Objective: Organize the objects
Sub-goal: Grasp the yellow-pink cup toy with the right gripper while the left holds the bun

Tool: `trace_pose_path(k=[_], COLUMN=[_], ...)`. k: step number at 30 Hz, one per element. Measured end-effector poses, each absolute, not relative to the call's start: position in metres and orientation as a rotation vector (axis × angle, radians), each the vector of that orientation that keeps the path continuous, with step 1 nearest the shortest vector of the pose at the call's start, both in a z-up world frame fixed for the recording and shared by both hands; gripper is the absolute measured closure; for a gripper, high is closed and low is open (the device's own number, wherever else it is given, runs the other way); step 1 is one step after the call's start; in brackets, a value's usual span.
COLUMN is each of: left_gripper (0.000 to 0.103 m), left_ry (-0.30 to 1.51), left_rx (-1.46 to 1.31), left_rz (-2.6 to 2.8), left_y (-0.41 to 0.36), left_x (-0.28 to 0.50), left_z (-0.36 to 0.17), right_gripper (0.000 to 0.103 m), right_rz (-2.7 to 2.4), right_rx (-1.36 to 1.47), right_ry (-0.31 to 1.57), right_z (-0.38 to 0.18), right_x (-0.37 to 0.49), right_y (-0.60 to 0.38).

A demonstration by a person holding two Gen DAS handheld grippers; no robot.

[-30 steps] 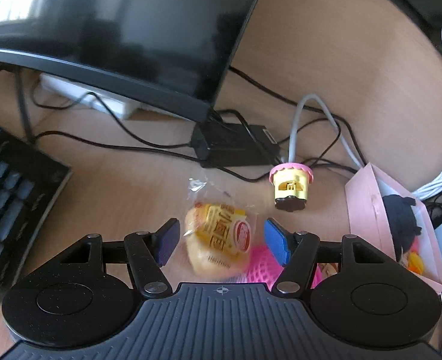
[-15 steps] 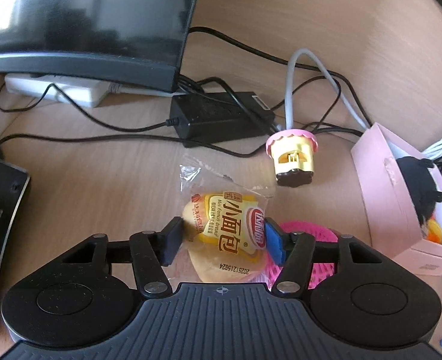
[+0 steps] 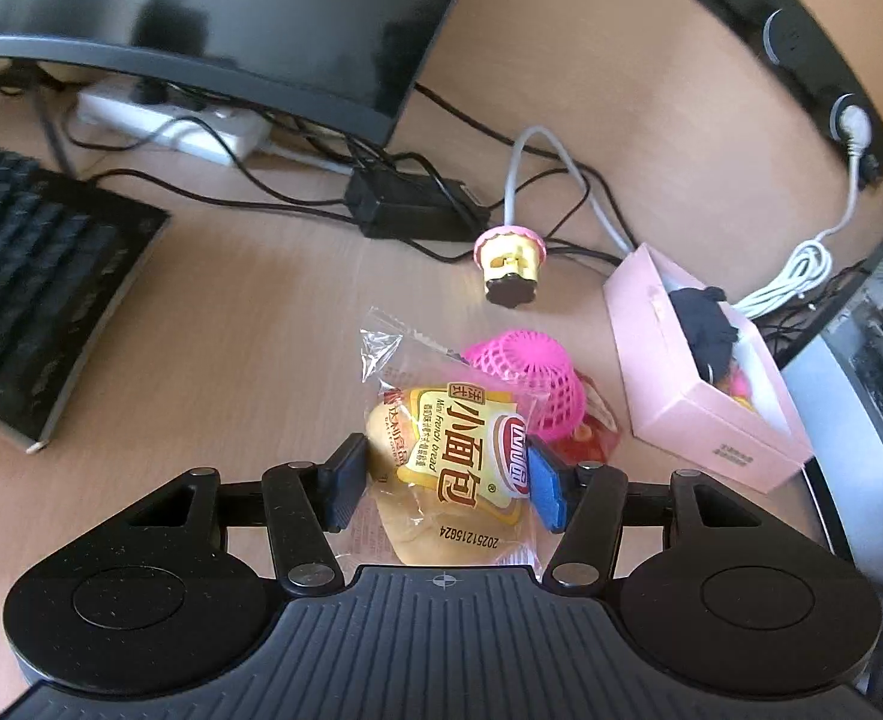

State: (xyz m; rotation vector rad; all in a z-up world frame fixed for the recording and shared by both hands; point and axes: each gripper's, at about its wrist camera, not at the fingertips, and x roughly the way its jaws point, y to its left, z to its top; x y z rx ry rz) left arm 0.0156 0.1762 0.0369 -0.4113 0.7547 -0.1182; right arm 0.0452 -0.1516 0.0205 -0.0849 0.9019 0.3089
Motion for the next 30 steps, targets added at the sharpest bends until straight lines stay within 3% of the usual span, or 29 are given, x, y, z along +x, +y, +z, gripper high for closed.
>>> trace_pose_path(k=[7, 14, 17, 18, 19, 21, 30], left_gripper=[0.043, 0.043, 0.043, 0.043, 0.043, 0.043, 0.043], left_ry=[0.741, 0.718, 0.698, 0.703, 0.716, 0.732, 0.775], left_rx=[-0.473, -0.445, -0.393, -0.375, -0.361, -0.349, -0.345], left_rz=[-0.038, -0.015, -0.016, -0.015, -0.018, -0.025, -0.111], left_y=[0.212, 0.238, 0.239, 0.238, 0.238, 0.238, 0.224], left_x=[-0.028, -0.071, -0.086, -0.089, -0.092, -0.094, -0.08], left_z=[0.042, 0.046, 0.052, 0.053, 0.053, 0.05, 0.043], right_gripper=[0.0, 0.004, 0.014, 0.022, 0.039, 0.06, 0.06], right_rz=[0.443, 0.33, 0.264, 0.267, 0.282, 0.305, 0.517], right_rx=[-0.199, -0.199, -0.172, -0.167, -0.171, -0.193, -0.261], right_ry=[0.676, 0.765, 0.84, 0.861, 0.884, 0.922, 0.758], right_z=[0.069, 0.05, 0.033, 0.029, 0.027, 0.027, 0.091], right_x=[0.103, 0.214, 0.25, 0.256, 0.261, 0.262, 0.159], right_y=[-0.046, 0.027, 0.039, 0.041, 0.044, 0.049, 0.026])
